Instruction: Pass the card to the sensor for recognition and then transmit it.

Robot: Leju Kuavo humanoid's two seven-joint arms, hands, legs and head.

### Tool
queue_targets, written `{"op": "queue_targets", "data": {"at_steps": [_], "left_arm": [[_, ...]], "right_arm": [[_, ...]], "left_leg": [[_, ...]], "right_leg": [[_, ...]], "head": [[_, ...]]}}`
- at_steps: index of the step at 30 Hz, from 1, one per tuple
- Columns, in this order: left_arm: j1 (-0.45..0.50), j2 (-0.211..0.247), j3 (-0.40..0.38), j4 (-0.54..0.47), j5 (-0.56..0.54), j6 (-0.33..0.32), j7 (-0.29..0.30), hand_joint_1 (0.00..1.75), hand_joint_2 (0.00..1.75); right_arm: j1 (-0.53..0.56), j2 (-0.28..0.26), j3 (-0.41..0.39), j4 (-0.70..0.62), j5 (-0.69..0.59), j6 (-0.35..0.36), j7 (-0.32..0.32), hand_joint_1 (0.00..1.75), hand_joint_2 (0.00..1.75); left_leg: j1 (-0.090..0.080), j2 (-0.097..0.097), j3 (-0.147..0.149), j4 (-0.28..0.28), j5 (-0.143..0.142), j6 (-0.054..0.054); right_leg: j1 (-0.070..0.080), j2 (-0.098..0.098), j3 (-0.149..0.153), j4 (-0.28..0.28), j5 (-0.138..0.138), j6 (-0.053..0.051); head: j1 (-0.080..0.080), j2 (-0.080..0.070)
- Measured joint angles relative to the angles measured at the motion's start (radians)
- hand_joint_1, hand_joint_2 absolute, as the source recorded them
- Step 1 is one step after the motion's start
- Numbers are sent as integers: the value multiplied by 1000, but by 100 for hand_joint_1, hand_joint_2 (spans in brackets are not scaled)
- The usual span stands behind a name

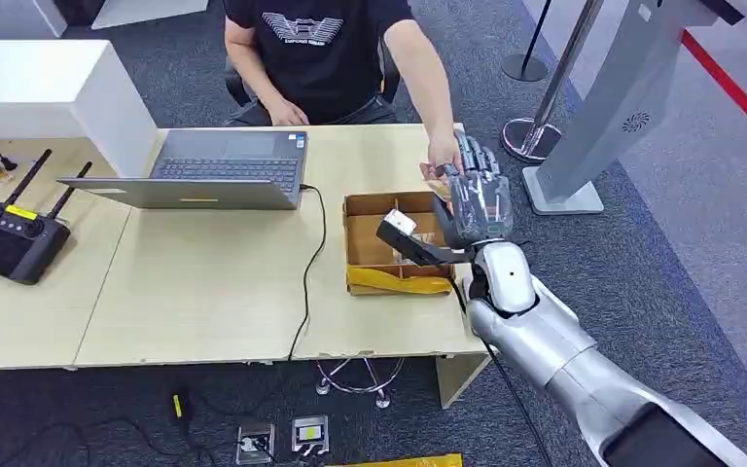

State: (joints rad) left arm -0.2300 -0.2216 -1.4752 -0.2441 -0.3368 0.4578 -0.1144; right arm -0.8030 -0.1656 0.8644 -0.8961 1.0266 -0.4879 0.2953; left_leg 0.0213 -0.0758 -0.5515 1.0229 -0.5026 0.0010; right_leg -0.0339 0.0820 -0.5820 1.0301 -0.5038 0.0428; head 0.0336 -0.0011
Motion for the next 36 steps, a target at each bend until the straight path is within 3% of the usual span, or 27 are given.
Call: {"op": "queue_targets", "data": {"at_steps": [6,8,16,27,36], "left_arm": [[0,0,0,0,3,0,-23,0,0],[0,1,0,0,-3,0,-55,0,0],[1,2,0,1,-15,0,-84,0,0],[2,3,0,1,-11,0,-82,0,0],[2,3,2,1,-14,0,-27,0,0]], "right_arm": [[0,0,-22,13,8,-54,13,175,175],[1,-1,-27,19,10,-64,20,175,175],[17,-10,-52,26,-20,-48,43,175,175],[85,-74,-79,37,-37,-8,79,175,175],[125,-127,-95,43,-91,53,85,175,175]], "left_leg": [[0,0,0,0,0,0],[0,0,0,0,0,0],[0,0,0,0,0,0],[0,1,0,0,0,0],[0,1,0,0,0,0]], "right_leg": [[0,0,0,0,0,0],[0,0,0,0,0,0],[0,0,-1,0,0,0],[0,0,-1,0,0,0],[0,0,-1,0,0,0]], "head": [[0,0],[0,0],[0,0],[0,0],[0,0]]}}
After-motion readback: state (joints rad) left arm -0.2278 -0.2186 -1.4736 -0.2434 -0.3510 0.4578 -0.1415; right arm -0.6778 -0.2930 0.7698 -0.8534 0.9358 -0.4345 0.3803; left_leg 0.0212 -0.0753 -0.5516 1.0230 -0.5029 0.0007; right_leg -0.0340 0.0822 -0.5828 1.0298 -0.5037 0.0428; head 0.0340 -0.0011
